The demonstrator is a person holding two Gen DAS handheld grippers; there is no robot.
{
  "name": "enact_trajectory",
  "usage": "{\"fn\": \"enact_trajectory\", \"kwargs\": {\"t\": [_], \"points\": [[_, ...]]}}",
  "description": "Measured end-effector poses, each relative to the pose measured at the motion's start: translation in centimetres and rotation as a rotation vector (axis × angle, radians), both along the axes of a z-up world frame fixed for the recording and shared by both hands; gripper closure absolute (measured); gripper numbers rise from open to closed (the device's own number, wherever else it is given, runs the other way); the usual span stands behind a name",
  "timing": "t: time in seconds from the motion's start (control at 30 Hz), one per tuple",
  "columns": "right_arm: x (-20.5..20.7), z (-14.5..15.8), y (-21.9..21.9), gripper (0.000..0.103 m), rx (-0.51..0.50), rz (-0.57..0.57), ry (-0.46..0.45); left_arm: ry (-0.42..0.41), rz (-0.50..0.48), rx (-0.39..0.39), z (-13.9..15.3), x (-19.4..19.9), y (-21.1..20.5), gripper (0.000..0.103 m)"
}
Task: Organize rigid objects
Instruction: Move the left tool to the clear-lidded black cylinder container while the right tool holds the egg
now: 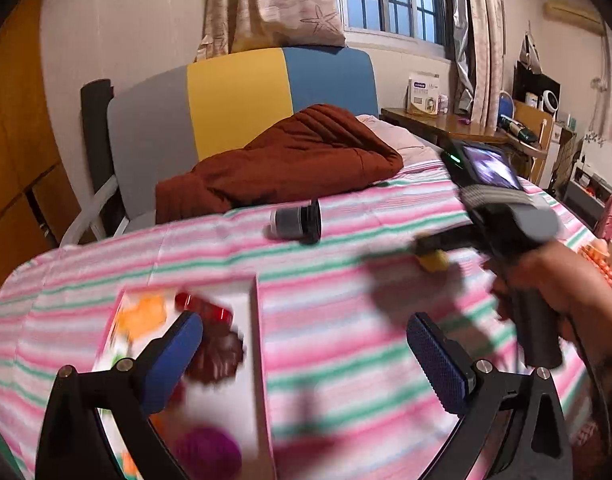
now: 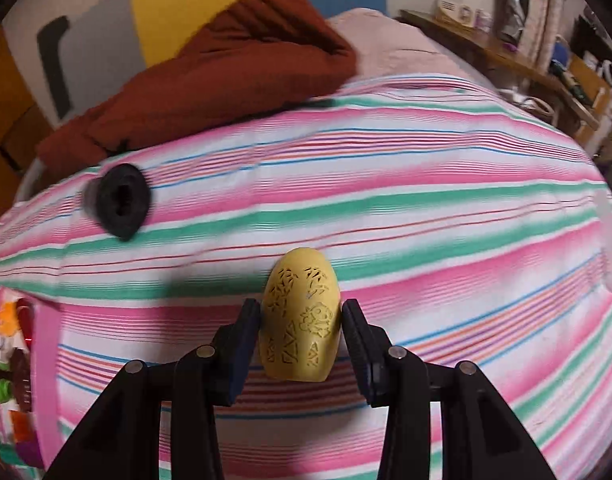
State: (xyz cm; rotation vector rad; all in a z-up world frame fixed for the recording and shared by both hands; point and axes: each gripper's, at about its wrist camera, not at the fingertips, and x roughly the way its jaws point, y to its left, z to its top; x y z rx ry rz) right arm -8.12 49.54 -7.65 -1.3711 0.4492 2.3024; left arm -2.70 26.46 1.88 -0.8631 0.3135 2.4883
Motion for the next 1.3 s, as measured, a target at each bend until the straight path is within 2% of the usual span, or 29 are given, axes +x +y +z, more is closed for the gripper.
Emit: {"fn": "enact_trajectory", "kwargs": {"t": [0.17, 0.3, 0.43, 0.57, 0.77, 0.83, 0.97, 1.1, 1.17, 1.2, 1.3], "points": [[0.7, 0.0, 2.0, 0.061, 0.036, -0.046, -0.037, -0.041, 0.101, 0.008, 0.2, -6.8, 2.7, 0.0], [0.9, 0.0, 2.5, 0.06, 0.007, -0.055, -0.035, -0.012, 0.205, -0.117, -0.5, -13.1, 5.9, 0.0], [0.8, 0.0, 2.8, 0.06, -0.019, -0.059, -0.032, 0.035, 0.234, -0.258, -1.7, -17.8, 8.5, 0.0], [0.8, -0.1, 3.5, 0.06, -0.076, -0.082, -0.013, 0.033, 0.212, -0.334, -2.7, -20.7, 10.7, 0.0], [0.7, 0.1, 3.0, 0.06, -0.06, -0.076, -0.021, 0.043, 0.073, -0.403, -4.4, -19.8, 13.5, 0.0], [0.8, 0.1, 3.0, 0.06, -0.07, -0.082, -0.017, 0.057, 0.038, -0.39, -4.4, -18.8, 13.9, 0.0], [0.9, 0.1, 3.3, 0.06, -0.088, -0.09, -0.009, 0.011, -0.018, -0.368, -5.4, -17.3, 14.8, 0.0], [1.1, 0.1, 3.4, 0.06, -0.109, -0.098, 0.002, 0.032, -0.087, -0.412, -6.9, -14.9, 15.5, 0.0], [1.1, 0.0, 3.8, 0.06, -0.119, -0.102, 0.006, 0.052, -0.097, -0.378, -6.8, -13.9, 15.0, 0.0], [1.1, 0.0, 3.8, 0.06, -0.125, -0.105, 0.007, 0.06, -0.096, -0.334, -6.5, -13.3, 14.3, 0.0], [1.3, 0.1, 3.9, 0.06, -0.133, -0.111, 0.011, 0.033, -0.058, -0.24, -6.0, -12.6, 12.7, 0.0]]}}
